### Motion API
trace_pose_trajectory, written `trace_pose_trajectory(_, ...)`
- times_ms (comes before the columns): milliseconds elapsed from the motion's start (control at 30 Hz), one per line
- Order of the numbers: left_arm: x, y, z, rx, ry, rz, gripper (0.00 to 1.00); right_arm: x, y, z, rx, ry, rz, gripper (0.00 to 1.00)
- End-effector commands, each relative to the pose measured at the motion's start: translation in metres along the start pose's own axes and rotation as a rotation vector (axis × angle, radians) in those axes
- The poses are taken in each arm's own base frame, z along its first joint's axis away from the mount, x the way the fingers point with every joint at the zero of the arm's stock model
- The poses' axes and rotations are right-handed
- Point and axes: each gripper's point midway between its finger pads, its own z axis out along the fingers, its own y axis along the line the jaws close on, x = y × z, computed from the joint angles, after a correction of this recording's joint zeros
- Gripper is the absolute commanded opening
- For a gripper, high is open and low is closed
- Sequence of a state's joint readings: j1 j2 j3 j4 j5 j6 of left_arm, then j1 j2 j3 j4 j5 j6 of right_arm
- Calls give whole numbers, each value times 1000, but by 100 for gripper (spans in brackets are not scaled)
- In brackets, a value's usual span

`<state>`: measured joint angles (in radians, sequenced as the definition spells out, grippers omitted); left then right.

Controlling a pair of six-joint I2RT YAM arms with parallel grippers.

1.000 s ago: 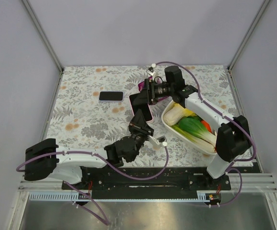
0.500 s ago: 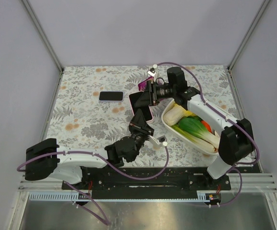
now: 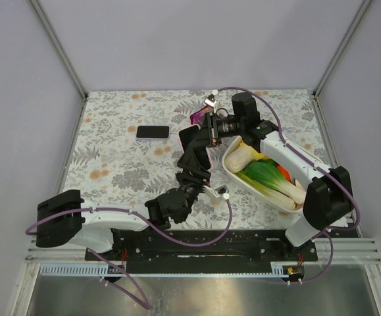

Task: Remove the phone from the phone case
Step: Adjust the phone.

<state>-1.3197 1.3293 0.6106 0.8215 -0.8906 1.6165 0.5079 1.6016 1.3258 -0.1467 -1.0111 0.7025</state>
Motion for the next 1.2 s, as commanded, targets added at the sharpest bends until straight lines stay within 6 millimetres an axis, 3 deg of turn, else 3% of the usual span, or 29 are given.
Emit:
trace_pose_trajectory(0,21,8,-6,-34,91,-68,86,-13,22,-16,-29,-68,-245,0)
trace_pose_trajectory(100,23,3,-9,-24,89,-83,99,-18,24,-22,-23,-89,-258,0)
trace_pose_trajectory(400,46,1,-14,51,123,-274,99,-29,20,-39,21,-132,-301,0)
trace_pose_trajectory(533,53,-3,-16,265,124,-491,99,-29,15,-45,64,-122,-366,0)
trace_pose_trajectory(867,50,20,-35,535,45,-852,99,-15,25,-56,87,-83,-556,0)
trace_pose_trajectory(1167,32,74,-27,759,-135,-1222,98,20,51,-50,6,10,-743,0)
